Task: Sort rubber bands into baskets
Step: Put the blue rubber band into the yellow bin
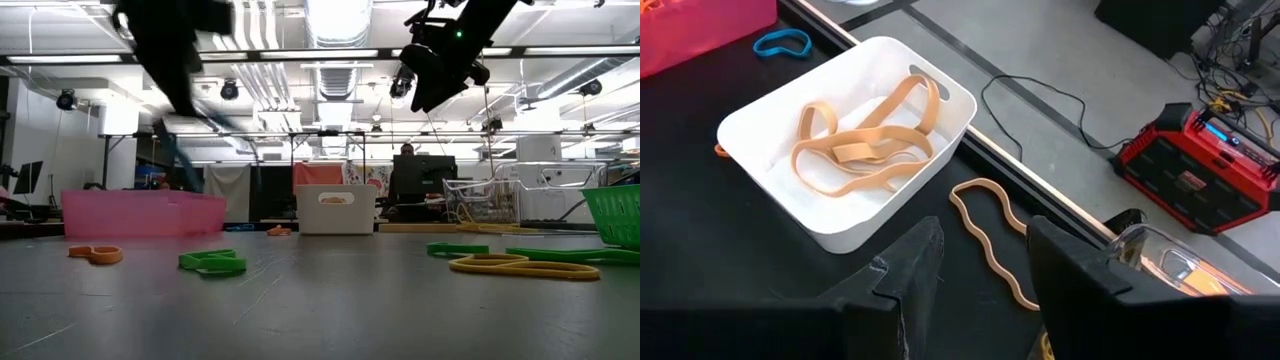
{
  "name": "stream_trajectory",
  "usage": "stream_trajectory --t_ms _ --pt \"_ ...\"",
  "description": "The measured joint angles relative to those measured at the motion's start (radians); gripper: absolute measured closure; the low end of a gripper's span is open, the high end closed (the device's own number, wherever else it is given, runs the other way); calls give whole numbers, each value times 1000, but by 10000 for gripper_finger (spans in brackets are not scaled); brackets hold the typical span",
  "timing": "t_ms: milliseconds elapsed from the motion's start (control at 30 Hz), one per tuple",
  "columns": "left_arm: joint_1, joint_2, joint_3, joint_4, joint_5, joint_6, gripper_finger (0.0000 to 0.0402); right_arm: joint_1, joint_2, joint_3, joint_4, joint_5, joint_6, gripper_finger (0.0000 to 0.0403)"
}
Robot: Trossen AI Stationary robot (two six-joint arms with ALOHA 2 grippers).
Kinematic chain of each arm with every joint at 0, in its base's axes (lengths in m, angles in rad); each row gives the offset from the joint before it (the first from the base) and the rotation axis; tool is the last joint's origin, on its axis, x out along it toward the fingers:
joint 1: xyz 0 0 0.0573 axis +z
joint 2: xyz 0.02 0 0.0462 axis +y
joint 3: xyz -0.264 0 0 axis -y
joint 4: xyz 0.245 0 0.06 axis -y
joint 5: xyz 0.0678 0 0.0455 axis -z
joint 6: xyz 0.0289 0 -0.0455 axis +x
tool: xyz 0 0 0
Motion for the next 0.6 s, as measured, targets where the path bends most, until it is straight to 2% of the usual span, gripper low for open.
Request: stream_trajectory --t_ms 133,300,467,600 --pt "-165 -77 91 -132 69 -137 401 0 0 -2 0 0 -4 258" --pt "-353 -101 210 -307 94 -368 401 0 0 -14 0 0 -5 255" --pt "-478 -97 251 -466 210 -625 401 0 0 -40 5 0 7 258" --pt "-526 -97 217 -520 371 -781 402 0 0 -56 14 0 20 259"
